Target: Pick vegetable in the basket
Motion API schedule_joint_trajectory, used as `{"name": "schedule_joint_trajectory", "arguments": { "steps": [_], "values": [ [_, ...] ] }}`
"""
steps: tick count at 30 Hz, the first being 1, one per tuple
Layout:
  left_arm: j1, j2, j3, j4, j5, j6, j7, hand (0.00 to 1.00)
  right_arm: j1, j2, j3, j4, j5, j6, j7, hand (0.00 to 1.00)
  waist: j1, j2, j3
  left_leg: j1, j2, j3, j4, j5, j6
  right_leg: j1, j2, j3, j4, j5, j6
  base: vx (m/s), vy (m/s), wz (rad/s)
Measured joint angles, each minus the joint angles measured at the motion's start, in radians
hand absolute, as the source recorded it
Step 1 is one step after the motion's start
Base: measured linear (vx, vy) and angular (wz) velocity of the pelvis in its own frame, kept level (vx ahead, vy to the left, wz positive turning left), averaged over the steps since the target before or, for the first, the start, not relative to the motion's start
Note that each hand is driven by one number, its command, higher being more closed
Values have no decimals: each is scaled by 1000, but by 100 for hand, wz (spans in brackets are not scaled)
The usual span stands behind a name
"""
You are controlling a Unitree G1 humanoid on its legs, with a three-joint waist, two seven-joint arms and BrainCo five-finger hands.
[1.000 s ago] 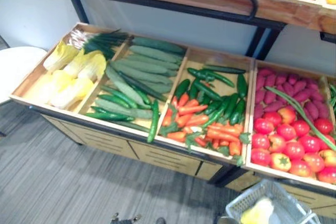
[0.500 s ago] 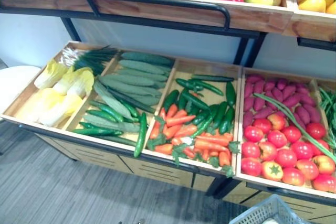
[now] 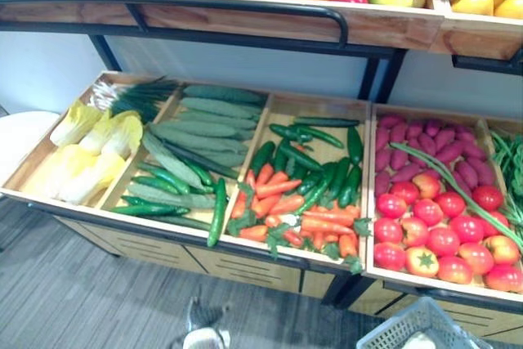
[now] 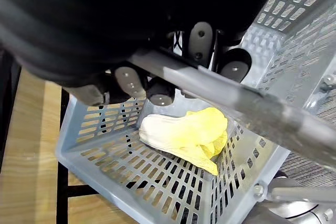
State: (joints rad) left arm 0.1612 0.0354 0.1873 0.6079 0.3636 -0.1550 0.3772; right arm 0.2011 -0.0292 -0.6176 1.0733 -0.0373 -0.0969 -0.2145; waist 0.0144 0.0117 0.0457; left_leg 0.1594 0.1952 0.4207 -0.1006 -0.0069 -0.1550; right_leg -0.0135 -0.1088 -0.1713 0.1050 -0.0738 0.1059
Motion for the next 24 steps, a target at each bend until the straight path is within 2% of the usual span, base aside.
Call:
{"name": "schedule_joint_trajectory", "arguments": {
  "steps": [2,3,6,9,12,15,17,20,24],
  "values": [
    [-1,52,-6,-100,96,-13,75,0,0,0,0,1,3,-1,-11,100,-8,3,-2,1,1,1,0,0,0,1,0,-1,0,0,0,16,0,1],
    [0,67,-5,-124,115,-13,91,0,1,0,1,1,6,-1,-14,100,-10,4,-3,1,1,3,0,0,0,1,1,-1,-1,0,0,0,0,0],
    [-2,128,-10,-251,165,-15,132,0,7,-1,8,1,8,-4,-18,100,-11,6,-4,3,4,15,1,-1,-1,0,4,6,-4,0,0,23,-1,-7],
    [-2,167,-20,-324,202,-33,140,0,8,-7,22,-2,6,-14,-17,100,-11,9,-5,23,11,67,6,-11,-7,-5,22,50,-11,9,-4,30,2,-42],
    [-17,162,-32,-373,210,-42,149,0,7,-11,35,-4,6,-19,-15,100,-12,7,-7,18,14,151,17,-27,-13,-58,43,132,-9,29,-5,14,2,-81],
    [-53,153,-48,-383,209,-55,149,0,3,-18,28,-6,6,-18,-8,100,-19,-3,3,1,29,242,131,-84,-7,-103,51,223,21,36,-4,8,7,-84],
    [-62,140,-48,-413,208,-62,151,0,-8,-32,28,-6,6,-16,1,100,-37,1,7,1,43,298,186,-126,-9,-125,65,278,37,38,0,-27,21,-80],
    [-92,132,-61,-422,203,-78,151,0,-19,-36,28,-7,6,-13,3,100,-40,4,24,1,52,375,227,-161,-12,-161,79,349,40,58,10,-49,33,-73],
    [-107,131,-82,-422,200,-85,148,0,-19,-37,21,-8,6,-1,1,100,-44,6,46,3,65,425,279,-197,-11,-173,90,401,41,70,19,-38,28,-44]
  ]
}}
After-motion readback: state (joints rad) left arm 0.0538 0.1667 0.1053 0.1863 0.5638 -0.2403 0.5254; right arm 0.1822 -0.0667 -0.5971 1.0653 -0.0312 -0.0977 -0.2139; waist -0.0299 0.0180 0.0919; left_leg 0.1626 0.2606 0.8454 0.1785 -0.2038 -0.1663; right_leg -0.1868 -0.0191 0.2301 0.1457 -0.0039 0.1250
